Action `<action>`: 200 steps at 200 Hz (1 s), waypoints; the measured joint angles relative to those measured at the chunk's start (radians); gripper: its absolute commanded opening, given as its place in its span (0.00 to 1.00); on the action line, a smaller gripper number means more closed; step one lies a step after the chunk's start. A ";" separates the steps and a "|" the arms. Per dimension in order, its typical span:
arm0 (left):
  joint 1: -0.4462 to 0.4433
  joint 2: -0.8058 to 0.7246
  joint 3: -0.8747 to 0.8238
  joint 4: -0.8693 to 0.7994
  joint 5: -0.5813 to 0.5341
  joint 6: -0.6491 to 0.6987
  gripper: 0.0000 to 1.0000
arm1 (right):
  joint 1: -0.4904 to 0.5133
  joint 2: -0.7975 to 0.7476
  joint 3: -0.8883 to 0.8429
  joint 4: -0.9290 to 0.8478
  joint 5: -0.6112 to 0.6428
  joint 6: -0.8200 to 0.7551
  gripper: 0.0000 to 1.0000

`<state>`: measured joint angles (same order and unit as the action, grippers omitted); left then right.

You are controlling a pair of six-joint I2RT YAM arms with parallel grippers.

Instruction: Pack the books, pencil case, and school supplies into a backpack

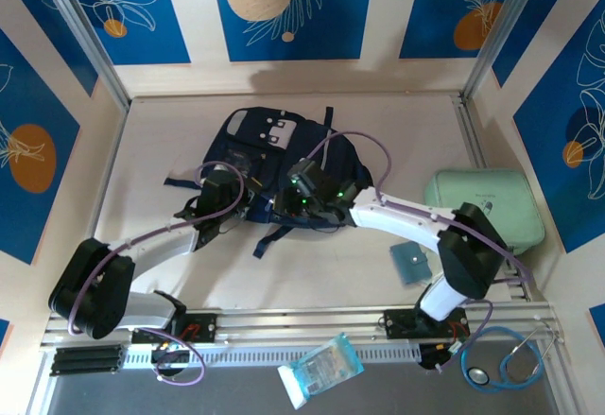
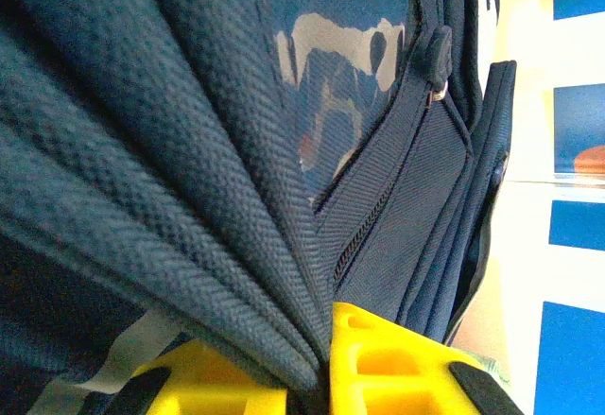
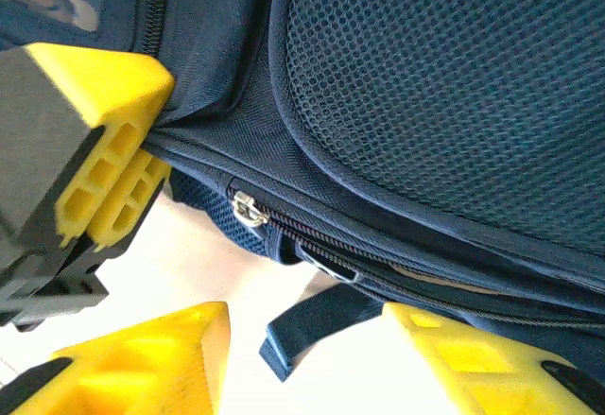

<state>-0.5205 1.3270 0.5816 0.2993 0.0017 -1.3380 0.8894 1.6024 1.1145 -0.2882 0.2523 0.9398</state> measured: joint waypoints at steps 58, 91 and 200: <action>0.000 -0.010 0.000 -0.002 0.001 0.001 0.14 | 0.022 0.084 0.041 0.040 0.002 0.100 0.47; -0.002 -0.010 0.000 -0.001 0.001 0.003 0.14 | 0.010 0.123 0.066 0.064 -0.027 0.137 0.46; -0.002 -0.010 0.000 -0.007 0.001 0.012 0.15 | 0.007 0.261 0.238 -0.113 0.006 0.161 0.25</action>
<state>-0.5220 1.3167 0.5816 0.2920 0.0025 -1.3262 0.8963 1.8633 1.3521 -0.4007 0.2588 1.1011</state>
